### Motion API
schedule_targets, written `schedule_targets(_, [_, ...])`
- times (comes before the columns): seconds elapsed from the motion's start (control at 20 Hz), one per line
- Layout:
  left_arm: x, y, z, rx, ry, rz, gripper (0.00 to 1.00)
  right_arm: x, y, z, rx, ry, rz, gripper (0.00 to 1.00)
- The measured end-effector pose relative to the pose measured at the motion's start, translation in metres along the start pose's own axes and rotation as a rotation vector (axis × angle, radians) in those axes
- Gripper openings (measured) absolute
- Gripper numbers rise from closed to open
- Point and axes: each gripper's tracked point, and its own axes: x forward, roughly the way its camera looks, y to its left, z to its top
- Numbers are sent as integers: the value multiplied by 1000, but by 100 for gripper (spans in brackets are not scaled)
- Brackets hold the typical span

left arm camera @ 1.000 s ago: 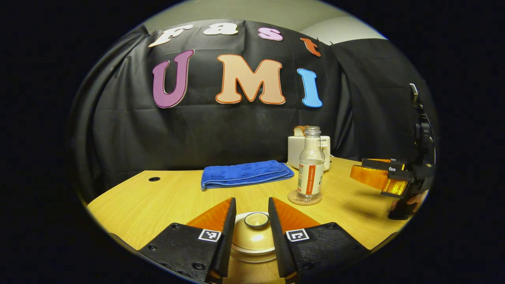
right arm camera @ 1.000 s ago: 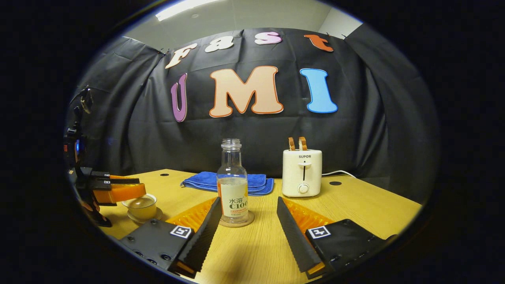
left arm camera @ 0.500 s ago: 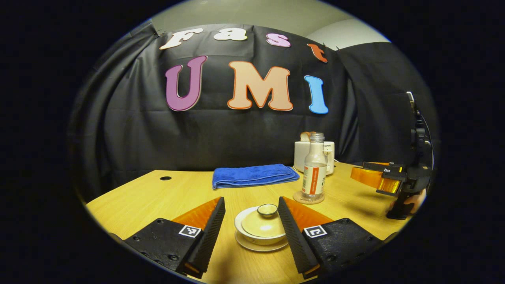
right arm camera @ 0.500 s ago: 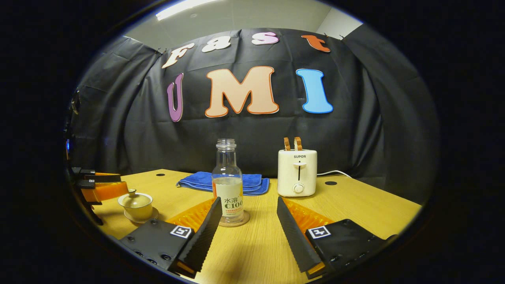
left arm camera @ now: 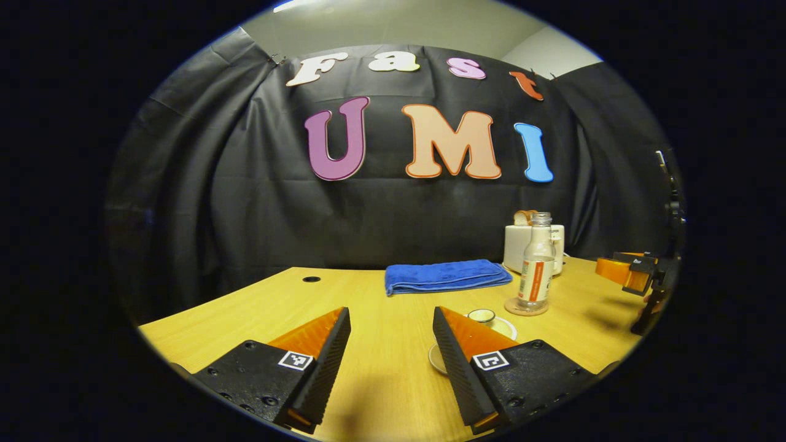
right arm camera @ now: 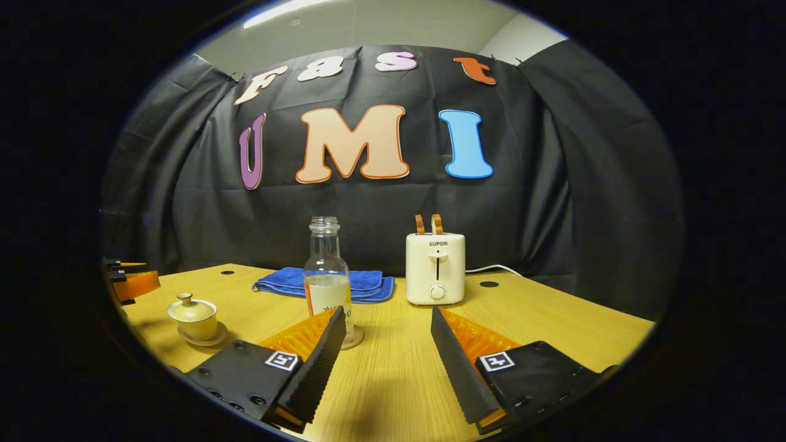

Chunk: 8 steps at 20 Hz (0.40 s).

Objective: Open the teacup lid with one hand, grasp the water bottle and pour water into the teacup with the other hand; after pouring, place the water bottle on the coaster and then close the teacup lid.

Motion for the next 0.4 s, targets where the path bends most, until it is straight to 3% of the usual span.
schedule_targets(0.15, [-3, 21, -2, -1, 1, 81, 79, -2, -5, 1, 0, -1, -4, 87])
schedule_targets(0.3, [-2, 22, -1, 2, 2, 86, 79, -6, -6, 1, 1, 0, 7, 90])
schedule_targets(0.35, [-3, 23, -1, 1, -1, 91, 79, -5, -8, 0, 0, 0, 2, 87])
schedule_targets(0.4, [-3, 23, -1, 2, 0, 92, 79, -4, -10, 1, 0, -1, -4, 90])
